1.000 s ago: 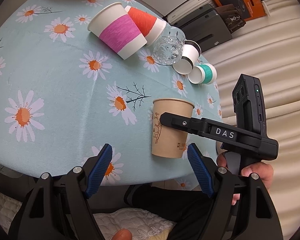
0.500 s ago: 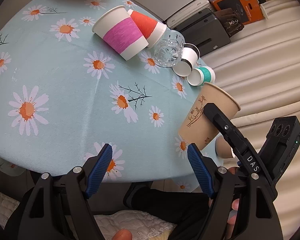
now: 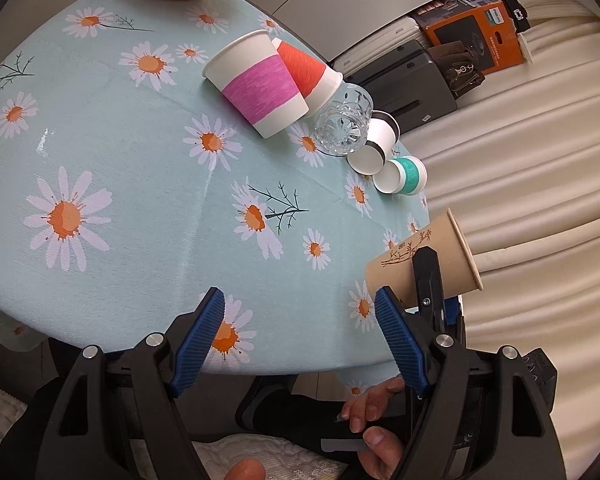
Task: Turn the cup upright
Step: 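Lift the tan cup with the right tool and rotate it rim-up, then lower the upright tan cup onto the cloth and open the right tool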
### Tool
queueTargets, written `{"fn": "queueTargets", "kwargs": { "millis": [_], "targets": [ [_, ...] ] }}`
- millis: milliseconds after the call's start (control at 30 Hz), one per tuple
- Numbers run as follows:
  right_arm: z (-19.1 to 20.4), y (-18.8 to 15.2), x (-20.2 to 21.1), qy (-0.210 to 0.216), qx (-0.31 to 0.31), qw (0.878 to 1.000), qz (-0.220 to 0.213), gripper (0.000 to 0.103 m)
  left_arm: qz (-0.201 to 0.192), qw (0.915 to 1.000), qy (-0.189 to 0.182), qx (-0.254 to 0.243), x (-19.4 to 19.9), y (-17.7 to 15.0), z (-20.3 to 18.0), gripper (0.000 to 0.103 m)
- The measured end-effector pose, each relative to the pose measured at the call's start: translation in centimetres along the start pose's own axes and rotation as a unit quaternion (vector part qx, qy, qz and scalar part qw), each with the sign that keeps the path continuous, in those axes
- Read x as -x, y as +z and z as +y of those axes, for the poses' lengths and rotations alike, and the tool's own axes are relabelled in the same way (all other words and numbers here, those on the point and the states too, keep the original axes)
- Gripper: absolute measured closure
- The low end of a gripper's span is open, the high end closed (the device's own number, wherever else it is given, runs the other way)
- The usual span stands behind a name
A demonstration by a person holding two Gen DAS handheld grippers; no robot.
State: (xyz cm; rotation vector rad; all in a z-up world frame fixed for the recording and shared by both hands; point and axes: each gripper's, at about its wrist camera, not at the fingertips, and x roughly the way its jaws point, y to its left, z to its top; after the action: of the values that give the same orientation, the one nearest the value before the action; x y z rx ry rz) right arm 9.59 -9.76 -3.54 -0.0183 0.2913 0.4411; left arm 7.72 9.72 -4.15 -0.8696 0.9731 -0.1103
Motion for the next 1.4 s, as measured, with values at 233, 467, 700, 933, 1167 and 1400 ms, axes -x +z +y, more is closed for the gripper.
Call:
{"fn": "queueTargets", "kwargs": {
  "millis": [233, 467, 700, 933, 1167, 1400],
  "targets": [
    [1.3, -3.5, -0.4, -0.066, 0.015, 0.997, -0.025, 0.042, -0.009, 0.9999, -0.007, 0.003, 0.0, -0.1, 0.5, 0.027],
    [1.7, -4.5, -0.5, -0.059, 0.024, 0.997, -0.031, 0.042, -0.007, 1.0000, -0.004, 0.004, -0.4, -0.3, 0.7, 0.027],
    [1.6, -5.3, -1.0, -0.060, 0.020, 0.998, -0.020, 0.041, -0.006, 1.0000, -0.002, 0.007, -0.7, -0.2, 0.8, 0.027],
    [1.5, -5.4, -1.2, -0.062, 0.019, 0.998, -0.008, 0.033, 0.000, 0.9999, 0.002, 0.010, -1.0, -0.2, 1.1, 0.027],
    [0.8, -5.2, -1.0, -0.060, 0.005, 0.998, 0.014, 0.025, -0.005, 0.9999, 0.002, 0.009, -0.8, -0.2, 1.2, 0.027],
    [0.0, -4.7, 1.7, -0.034, -0.006, 0.999, 0.043, 0.018, -0.010, 0.9999, 0.004, 0.002, -0.4, -0.4, 0.8, 0.027]
  ]
}}
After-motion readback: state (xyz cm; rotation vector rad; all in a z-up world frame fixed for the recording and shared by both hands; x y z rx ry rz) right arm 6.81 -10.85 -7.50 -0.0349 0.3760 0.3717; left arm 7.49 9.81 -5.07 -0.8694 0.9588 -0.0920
